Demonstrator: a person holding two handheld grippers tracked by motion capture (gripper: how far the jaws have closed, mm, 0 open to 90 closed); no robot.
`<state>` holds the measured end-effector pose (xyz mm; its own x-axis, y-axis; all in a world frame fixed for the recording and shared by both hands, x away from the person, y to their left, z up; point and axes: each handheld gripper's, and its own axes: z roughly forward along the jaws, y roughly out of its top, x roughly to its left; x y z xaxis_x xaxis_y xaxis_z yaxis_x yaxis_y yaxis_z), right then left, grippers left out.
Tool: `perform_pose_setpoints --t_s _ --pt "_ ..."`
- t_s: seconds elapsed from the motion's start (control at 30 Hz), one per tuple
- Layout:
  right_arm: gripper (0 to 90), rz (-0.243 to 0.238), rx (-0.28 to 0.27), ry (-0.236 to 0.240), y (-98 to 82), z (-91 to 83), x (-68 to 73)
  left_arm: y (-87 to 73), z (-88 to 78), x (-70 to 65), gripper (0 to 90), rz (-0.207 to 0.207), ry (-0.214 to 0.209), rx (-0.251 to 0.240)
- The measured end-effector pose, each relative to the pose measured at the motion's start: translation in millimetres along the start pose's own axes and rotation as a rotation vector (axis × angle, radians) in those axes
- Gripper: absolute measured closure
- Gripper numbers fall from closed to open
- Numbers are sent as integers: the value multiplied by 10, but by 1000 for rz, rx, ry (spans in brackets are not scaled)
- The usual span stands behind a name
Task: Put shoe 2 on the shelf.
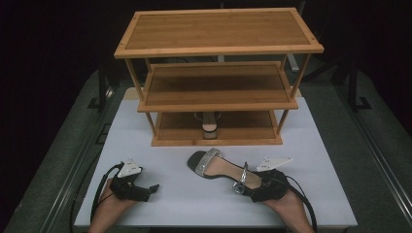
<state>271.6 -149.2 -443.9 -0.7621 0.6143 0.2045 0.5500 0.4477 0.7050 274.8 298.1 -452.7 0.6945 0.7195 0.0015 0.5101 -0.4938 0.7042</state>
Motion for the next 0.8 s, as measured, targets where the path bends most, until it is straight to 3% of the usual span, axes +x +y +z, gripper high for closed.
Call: perform_pose_setpoints --t_s 0.27,0.53,0.8 --pt "328 -33 18 -33 44 85 4 -1 -1 -1 80 0 1 -1" --pt "374 -78 57 -97 100 161 77 -1 -1 -1 80 1 1 -1" --pt "386 -59 26 -54 105 102 27 -1 -1 0 80 1 1 -1"
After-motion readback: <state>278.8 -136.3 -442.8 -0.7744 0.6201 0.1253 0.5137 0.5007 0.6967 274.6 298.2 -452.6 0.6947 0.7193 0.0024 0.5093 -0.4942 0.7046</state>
